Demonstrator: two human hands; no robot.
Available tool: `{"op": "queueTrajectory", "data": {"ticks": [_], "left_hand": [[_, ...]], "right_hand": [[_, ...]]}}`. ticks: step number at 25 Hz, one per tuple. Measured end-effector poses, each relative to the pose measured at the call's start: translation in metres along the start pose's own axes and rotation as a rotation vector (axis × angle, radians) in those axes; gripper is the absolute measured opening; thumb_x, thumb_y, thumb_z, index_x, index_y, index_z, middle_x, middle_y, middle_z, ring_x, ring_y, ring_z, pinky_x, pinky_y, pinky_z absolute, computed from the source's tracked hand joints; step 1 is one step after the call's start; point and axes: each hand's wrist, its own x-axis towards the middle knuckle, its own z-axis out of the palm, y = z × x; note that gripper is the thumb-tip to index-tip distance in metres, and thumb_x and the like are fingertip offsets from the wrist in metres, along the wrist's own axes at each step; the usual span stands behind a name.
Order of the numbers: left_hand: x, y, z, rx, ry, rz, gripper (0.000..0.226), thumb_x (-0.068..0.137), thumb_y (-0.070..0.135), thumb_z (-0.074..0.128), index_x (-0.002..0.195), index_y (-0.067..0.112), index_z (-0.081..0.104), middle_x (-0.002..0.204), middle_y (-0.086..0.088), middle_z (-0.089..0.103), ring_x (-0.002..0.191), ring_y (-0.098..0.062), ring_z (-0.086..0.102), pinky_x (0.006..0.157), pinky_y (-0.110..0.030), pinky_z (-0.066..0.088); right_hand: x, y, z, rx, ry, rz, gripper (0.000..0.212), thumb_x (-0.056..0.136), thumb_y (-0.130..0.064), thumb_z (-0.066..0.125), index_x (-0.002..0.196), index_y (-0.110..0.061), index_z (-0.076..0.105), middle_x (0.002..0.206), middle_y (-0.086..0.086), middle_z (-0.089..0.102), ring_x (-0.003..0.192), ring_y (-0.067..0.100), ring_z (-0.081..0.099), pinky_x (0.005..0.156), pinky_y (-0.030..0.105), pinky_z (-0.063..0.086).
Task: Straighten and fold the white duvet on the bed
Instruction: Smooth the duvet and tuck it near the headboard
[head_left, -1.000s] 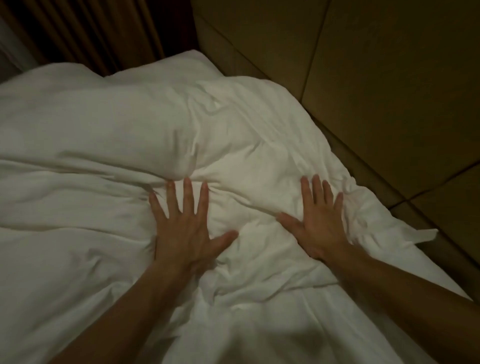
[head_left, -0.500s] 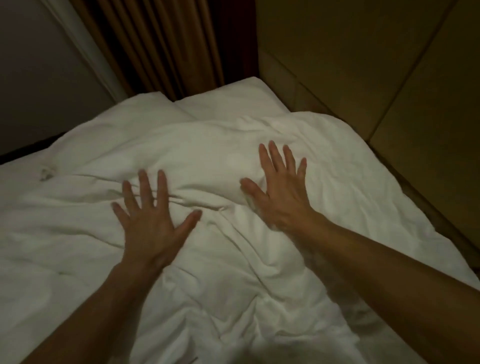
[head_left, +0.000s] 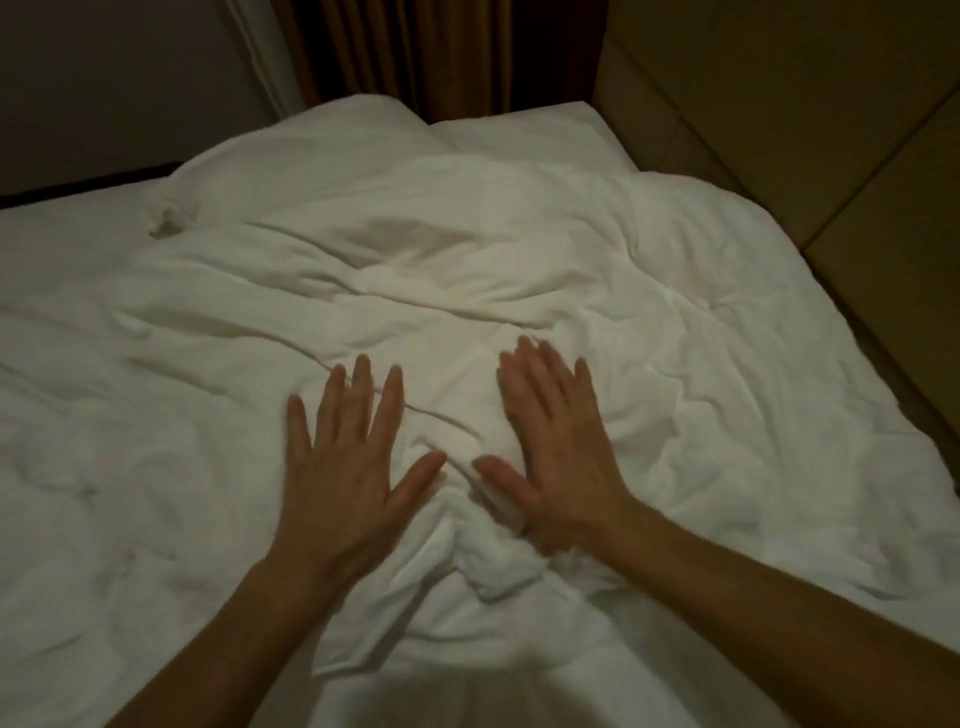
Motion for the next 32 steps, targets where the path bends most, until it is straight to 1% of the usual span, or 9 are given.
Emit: {"op": "queueTrajectory", "data": {"ticks": [2, 4, 8, 12, 14, 15, 18, 21, 32], "left_hand": [[-0.044, -0.024, 0.003, 0.048, 0.030, -0.007, 0.084, 0.094, 0.072, 0.011, 0.157, 0.016, 0.020, 0.163, -0.014, 0.015, 0.150, -0.035, 0.013, 0.118, -0.062, 0.008], [-0.066, -0.057, 0.017, 0.066, 0.006, -0.085, 0.085, 0.093, 0.071, 0.017, 0.157, 0.016, 0.020, 0.162, -0.015, 0.019, 0.149, -0.037, 0.018, 0.116, -0.066, 0.009], [-0.073, -0.122, 0.070, -0.038, -0.161, -0.347, 0.102, 0.072, 0.091, -0.011, 0.153, 0.030, -0.018, 0.165, -0.005, -0.011, 0.151, -0.035, 0.000, 0.116, -0.065, 0.008], [-0.059, -0.126, 0.087, -0.111, -0.206, -0.315, 0.109, 0.066, 0.091, -0.016, 0.155, 0.030, -0.012, 0.165, -0.006, -0.010, 0.151, -0.035, -0.003, 0.117, -0.061, 0.003], [-0.072, -0.124, 0.081, -0.159, -0.124, -0.264, 0.097, 0.077, 0.086, -0.009, 0.156, 0.030, -0.008, 0.166, -0.006, -0.006, 0.151, -0.032, 0.000, 0.118, -0.061, 0.003], [-0.084, -0.124, 0.075, -0.179, -0.081, -0.215, 0.091, 0.083, 0.082, -0.005, 0.157, 0.029, -0.005, 0.166, -0.007, -0.002, 0.152, -0.030, 0.002, 0.118, -0.061, 0.005], [-0.135, -0.142, 0.056, -0.189, 0.053, -0.065, 0.081, 0.095, 0.072, 0.009, 0.158, 0.022, 0.005, 0.165, -0.009, 0.007, 0.152, -0.026, 0.008, 0.119, -0.058, 0.011], [-0.191, -0.194, 0.038, -0.146, 0.096, -0.057, 0.080, 0.097, 0.070, 0.015, 0.159, 0.021, 0.006, 0.165, -0.009, 0.009, 0.152, -0.026, 0.010, 0.120, -0.057, 0.013], [-0.315, -0.383, 0.037, -0.067, -0.002, -0.403, 0.087, 0.092, 0.076, 0.019, 0.158, 0.020, 0.012, 0.163, -0.011, 0.017, 0.149, -0.029, 0.020, 0.119, -0.054, 0.020]], "right_hand": [[-0.021, -0.043, 0.021, 0.004, -0.060, -0.069, 0.094, 0.095, -0.076, 0.019, 0.157, -0.007, 0.027, 0.166, 0.015, 0.018, 0.155, 0.032, 0.007, 0.121, 0.064, 0.009], [-0.023, -0.062, 0.043, -0.072, -0.119, -0.039, 0.095, 0.093, -0.079, 0.015, 0.159, -0.010, 0.025, 0.167, 0.013, 0.014, 0.156, 0.032, 0.002, 0.121, 0.064, 0.006], [-0.032, -0.060, 0.081, -0.287, -0.295, 0.000, 0.101, 0.090, -0.083, 0.014, 0.162, -0.012, 0.009, 0.168, 0.014, -0.002, 0.155, 0.034, -0.009, 0.119, 0.068, 0.004], [-0.046, -0.064, 0.085, -0.321, -0.362, 0.064, 0.103, 0.087, -0.086, 0.002, 0.161, -0.014, -0.006, 0.167, 0.013, -0.016, 0.153, 0.029, -0.021, 0.120, 0.064, 0.000], [-0.047, -0.085, 0.074, -0.193, -0.311, 0.120, 0.103, 0.087, -0.085, 0.003, 0.162, -0.015, 0.002, 0.168, 0.014, -0.006, 0.155, 0.029, -0.013, 0.122, 0.060, 0.001], [-0.051, -0.098, 0.069, -0.129, -0.246, 0.093, 0.099, 0.091, -0.082, 0.010, 0.161, -0.012, 0.015, 0.167, 0.017, 0.009, 0.155, 0.031, 0.000, 0.122, 0.060, 0.008], [-0.077, -0.148, 0.073, -0.022, -0.094, -0.104, 0.083, 0.098, -0.069, 0.033, 0.150, -0.005, 0.040, 0.155, 0.017, 0.040, 0.147, 0.033, 0.032, 0.117, 0.059, 0.028], [-0.085, -0.202, 0.101, -0.016, -0.125, -0.168, 0.085, 0.097, -0.070, 0.035, 0.149, -0.004, 0.042, 0.155, 0.015, 0.041, 0.148, 0.031, 0.031, 0.119, 0.058, 0.023], [-0.036, -0.352, 0.238, -0.029, -0.318, -0.217, 0.104, 0.090, -0.083, 0.030, 0.157, -0.005, 0.024, 0.164, 0.015, 0.026, 0.153, 0.031, 0.017, 0.122, 0.056, 0.016]]}}
